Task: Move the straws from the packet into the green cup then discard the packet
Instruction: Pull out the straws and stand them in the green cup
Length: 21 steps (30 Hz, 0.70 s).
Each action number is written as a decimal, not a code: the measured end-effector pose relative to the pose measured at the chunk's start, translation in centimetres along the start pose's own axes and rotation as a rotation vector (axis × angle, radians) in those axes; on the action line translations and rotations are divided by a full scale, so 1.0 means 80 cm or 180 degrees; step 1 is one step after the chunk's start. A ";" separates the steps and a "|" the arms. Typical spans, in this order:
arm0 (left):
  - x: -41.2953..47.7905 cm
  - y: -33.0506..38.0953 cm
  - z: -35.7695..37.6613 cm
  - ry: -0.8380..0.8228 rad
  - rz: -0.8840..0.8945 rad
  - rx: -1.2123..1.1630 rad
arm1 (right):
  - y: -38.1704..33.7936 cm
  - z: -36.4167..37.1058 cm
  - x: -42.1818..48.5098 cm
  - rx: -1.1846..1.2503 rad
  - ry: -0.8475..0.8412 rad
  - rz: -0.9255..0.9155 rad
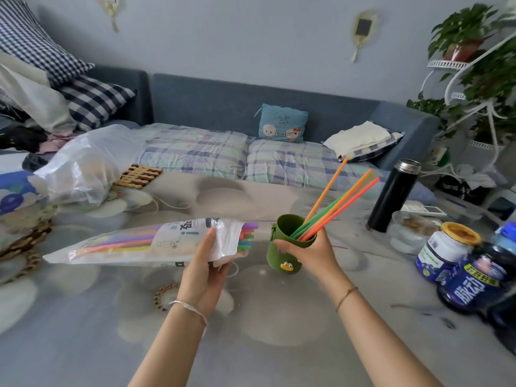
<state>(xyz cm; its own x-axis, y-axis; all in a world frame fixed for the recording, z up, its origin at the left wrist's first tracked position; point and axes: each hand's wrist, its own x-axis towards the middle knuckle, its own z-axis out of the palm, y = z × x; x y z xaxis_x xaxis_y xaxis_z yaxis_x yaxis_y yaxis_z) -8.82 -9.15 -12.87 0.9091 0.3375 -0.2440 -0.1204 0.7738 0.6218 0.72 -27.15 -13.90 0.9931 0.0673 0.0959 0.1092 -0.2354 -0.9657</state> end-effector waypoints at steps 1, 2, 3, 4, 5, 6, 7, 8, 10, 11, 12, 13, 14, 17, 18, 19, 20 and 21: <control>-0.006 0.001 0.000 0.0005 -0.0017 0.0007 | -0.001 0.003 -0.012 0.0041 -0.0012 0.0016; -0.017 0.002 -0.003 0.0019 -0.0007 0.0027 | -0.002 0.005 -0.029 0.0034 -0.0015 0.0037; -0.025 0.003 -0.006 0.0027 0.0007 0.0023 | 0.000 0.009 -0.042 0.0016 -0.0004 0.0051; -0.030 0.003 -0.010 0.0046 0.0021 0.0008 | 0.002 0.013 -0.054 -0.0034 0.0000 0.0056; -0.037 0.004 -0.014 0.0062 0.0019 -0.0005 | 0.005 0.017 -0.066 -0.0072 -0.0003 0.0042; -0.042 0.005 -0.017 0.0069 0.0013 -0.0007 | 0.009 0.022 -0.074 -0.0104 -0.0020 0.0034; -0.045 0.005 -0.020 0.0064 -0.0005 0.0012 | 0.012 0.027 -0.081 -0.0110 -0.0030 0.0027; -0.048 0.005 -0.023 0.0061 -0.0015 0.0040 | 0.015 0.031 -0.085 -0.0109 -0.0033 0.0012; -0.056 0.006 -0.026 0.0090 -0.0011 0.0076 | 0.014 0.039 -0.091 -0.0068 -0.0050 -0.0055; -0.059 0.005 -0.026 0.0113 -0.0003 0.0076 | 0.014 0.042 -0.092 -0.0054 -0.0053 -0.0090; -0.062 0.006 -0.027 0.0133 0.0022 0.0096 | 0.014 0.046 -0.092 -0.0045 -0.0052 -0.0110; -0.064 0.007 -0.027 0.0126 0.0045 0.0124 | 0.016 0.049 -0.092 -0.0026 -0.0042 -0.0112; -0.066 0.009 -0.028 0.0102 0.0075 0.0158 | 0.017 0.051 -0.092 -0.0026 -0.0049 -0.0094; -0.070 0.012 -0.031 -0.0023 0.0110 0.0252 | 0.017 0.052 -0.097 -0.0128 -0.0025 -0.0101; -0.072 0.012 -0.030 -0.0007 0.0128 0.0266 | 0.015 0.051 -0.100 -0.0190 0.0082 -0.0111; -0.071 0.012 -0.031 0.0057 0.0168 0.0261 | 0.013 0.051 -0.104 -0.0221 0.0256 -0.0152; -0.071 0.011 -0.031 0.0128 0.0211 0.0250 | 0.008 0.050 -0.110 -0.0226 0.0510 -0.0256; -0.070 0.010 -0.031 0.0168 0.0231 0.0233 | 0.003 0.049 -0.118 -0.0215 0.0827 -0.0458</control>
<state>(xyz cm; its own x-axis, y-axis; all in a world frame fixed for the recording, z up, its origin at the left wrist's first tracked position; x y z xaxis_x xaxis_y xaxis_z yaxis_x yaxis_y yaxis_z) -14.99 -9.12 -12.85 0.8766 0.4206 -0.2339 -0.1541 0.7057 0.6915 -8.83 -24.04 -15.95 0.9439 -0.1435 0.2974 0.2435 -0.3059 -0.9204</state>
